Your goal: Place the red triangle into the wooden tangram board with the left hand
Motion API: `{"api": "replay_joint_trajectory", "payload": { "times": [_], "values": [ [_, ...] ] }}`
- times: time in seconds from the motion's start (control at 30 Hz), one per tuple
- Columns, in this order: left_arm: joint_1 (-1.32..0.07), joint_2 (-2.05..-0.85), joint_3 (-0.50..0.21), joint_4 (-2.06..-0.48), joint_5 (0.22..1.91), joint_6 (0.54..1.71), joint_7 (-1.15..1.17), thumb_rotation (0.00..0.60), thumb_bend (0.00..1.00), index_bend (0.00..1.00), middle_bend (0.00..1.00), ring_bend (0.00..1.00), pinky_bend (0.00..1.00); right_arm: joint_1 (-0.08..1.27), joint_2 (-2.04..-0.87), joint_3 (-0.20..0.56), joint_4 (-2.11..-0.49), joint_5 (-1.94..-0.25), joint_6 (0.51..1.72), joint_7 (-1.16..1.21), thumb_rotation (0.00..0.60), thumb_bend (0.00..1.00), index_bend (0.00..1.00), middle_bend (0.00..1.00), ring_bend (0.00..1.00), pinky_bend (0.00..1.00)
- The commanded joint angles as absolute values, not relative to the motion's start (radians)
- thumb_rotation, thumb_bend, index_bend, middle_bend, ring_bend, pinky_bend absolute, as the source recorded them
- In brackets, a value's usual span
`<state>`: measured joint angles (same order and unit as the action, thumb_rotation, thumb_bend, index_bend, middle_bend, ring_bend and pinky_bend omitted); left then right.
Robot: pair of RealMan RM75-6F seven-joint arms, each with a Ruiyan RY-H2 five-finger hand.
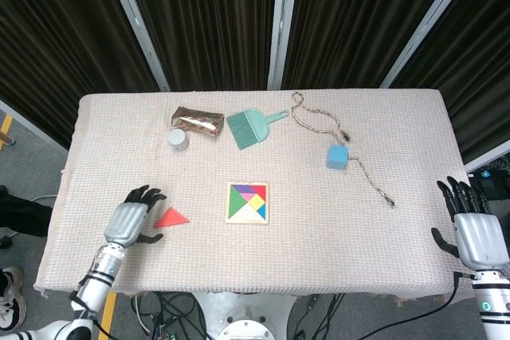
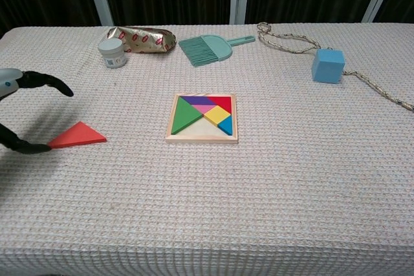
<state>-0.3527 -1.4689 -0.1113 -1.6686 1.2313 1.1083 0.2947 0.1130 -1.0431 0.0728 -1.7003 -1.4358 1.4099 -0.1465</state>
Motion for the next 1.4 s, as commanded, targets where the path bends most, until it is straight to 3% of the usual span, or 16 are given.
{"api": "replay_joint_trajectory", "payload": {
  "times": [0.03,0.47,0.97,1.4],
  "values": [
    [-0.373,-1.494,-0.121,-1.637,1.197,1.08,0.289,0.6,0.14,0.25,0.12,0.01,0.1,0.113,-1.042,0.072,-1.701,-1.432,1.407,-0.148,0.6,0.23,0.0,0.0,0.0,0.0],
    [-0.405,-1.575,-0.125,-1.523,1.156,1.071,0.262,0.6,0.14,0.29,0.13,0.01,0.1,0.112,-1.048,0.07,-1.686,-1.416,1.397,-0.143,0.6,0.26,0.0,0.0,0.0,0.0],
    [-0.416,-1.593,-0.124,-1.495,1.141,1.08,0.25,0.6,0.17,0.34,0.14,0.01,0.1,0.112,-1.058,0.069,-1.669,-1.405,1.387,-0.137,0.6,0.26,0.0,0.0,0.0,0.0],
    [-0.417,-1.592,-0.118,-1.489,1.134,1.08,0.23,0.6,0.26,0.39,0.14,0.01,0.1,0.111,-1.06,0.075,-1.676,-1.384,1.386,-0.153,0.6,0.26,0.0,0.0,0.0,0.0]
  ]
}}
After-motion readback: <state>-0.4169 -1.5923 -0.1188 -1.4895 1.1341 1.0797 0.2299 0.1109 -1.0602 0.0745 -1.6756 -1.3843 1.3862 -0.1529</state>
